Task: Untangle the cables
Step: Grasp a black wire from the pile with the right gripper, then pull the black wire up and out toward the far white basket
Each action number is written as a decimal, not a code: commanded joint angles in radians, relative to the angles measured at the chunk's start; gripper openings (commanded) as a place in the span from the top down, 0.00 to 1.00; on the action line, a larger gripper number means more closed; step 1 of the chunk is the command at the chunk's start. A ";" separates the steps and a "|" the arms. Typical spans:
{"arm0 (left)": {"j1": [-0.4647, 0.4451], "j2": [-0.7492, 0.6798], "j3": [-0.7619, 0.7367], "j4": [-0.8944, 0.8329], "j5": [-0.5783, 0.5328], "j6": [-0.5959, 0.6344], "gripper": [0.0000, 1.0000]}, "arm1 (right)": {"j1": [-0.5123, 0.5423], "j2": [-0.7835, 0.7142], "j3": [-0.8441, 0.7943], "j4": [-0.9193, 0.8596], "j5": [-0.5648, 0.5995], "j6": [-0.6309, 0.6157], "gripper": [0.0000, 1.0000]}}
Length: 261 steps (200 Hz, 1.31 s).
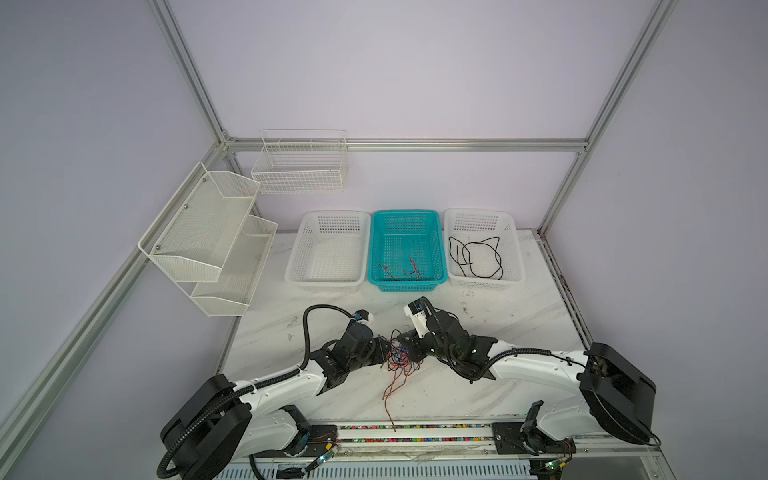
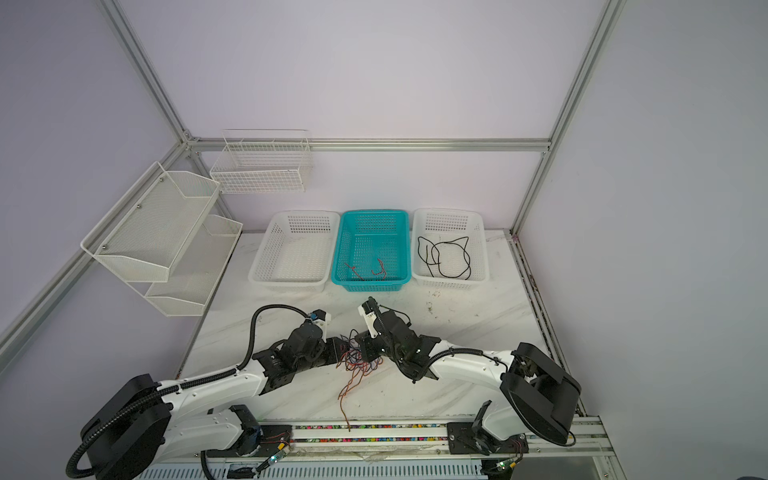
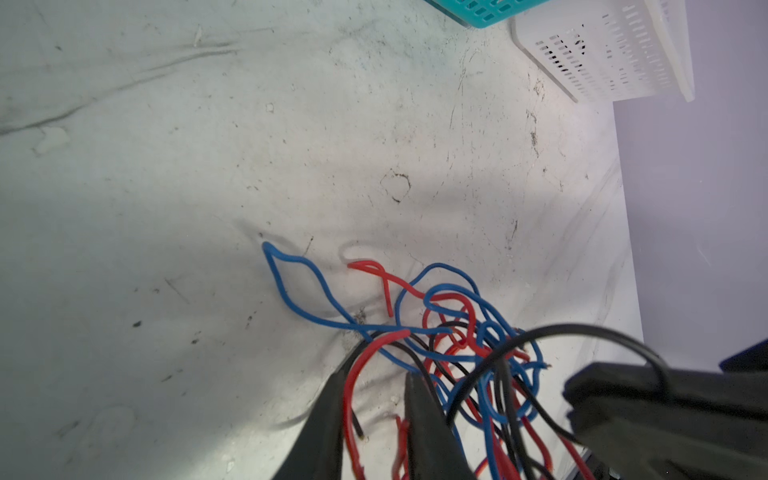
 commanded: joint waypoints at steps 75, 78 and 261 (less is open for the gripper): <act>0.007 0.028 0.069 0.057 0.034 0.000 0.67 | 0.007 -0.250 0.097 -0.123 0.117 -0.026 1.00; 0.006 0.029 0.069 0.059 0.036 -0.001 0.67 | 0.008 -0.256 0.100 -0.125 0.118 -0.026 1.00; 0.006 0.042 0.041 0.089 0.044 -0.003 0.73 | 0.007 -0.474 0.310 -0.264 0.198 -0.031 1.00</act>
